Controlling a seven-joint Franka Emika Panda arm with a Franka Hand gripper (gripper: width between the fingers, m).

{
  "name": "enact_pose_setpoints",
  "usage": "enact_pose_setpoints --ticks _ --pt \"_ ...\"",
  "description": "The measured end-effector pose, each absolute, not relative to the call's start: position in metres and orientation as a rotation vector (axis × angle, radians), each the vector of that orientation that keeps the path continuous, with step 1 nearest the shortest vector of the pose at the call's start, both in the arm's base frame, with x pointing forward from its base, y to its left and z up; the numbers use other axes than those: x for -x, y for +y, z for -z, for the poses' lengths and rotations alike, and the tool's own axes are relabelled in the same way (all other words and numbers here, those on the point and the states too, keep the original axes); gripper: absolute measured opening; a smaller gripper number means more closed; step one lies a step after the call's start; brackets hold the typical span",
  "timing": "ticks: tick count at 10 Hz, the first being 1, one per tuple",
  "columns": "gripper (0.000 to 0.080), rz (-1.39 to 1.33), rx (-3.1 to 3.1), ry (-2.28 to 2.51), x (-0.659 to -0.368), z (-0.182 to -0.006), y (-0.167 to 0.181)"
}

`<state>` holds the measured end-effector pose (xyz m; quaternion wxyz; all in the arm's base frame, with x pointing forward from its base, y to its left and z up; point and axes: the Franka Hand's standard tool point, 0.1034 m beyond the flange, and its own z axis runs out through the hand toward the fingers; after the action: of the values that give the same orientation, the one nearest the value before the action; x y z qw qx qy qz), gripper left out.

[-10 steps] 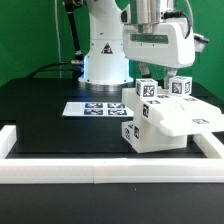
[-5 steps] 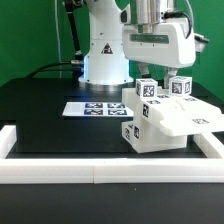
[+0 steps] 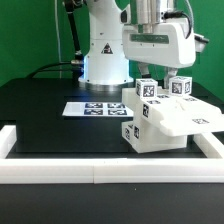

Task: Assemble chair

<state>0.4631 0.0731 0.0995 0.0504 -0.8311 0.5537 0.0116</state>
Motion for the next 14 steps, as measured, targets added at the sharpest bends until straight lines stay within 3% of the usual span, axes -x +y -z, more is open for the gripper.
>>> enact_pose_setpoints --ticks 2,7,10,12,14 --pt "0.0649 -0.048 2.531 1.683 -0.462 -0.101 0.073" --pt "0.0649 -0.087 2.467 1.642 -0.466 -0.14 0.077" --pt "0.0649 -0.039 2.492 1.596 -0.494 -0.154 0.085" --pt "0.0649 0.007 2.563 1.512 -0.518 -0.154 0.088" --pt "0.0649 0.013 2.592 1.476 -0.522 -0.15 0.087"
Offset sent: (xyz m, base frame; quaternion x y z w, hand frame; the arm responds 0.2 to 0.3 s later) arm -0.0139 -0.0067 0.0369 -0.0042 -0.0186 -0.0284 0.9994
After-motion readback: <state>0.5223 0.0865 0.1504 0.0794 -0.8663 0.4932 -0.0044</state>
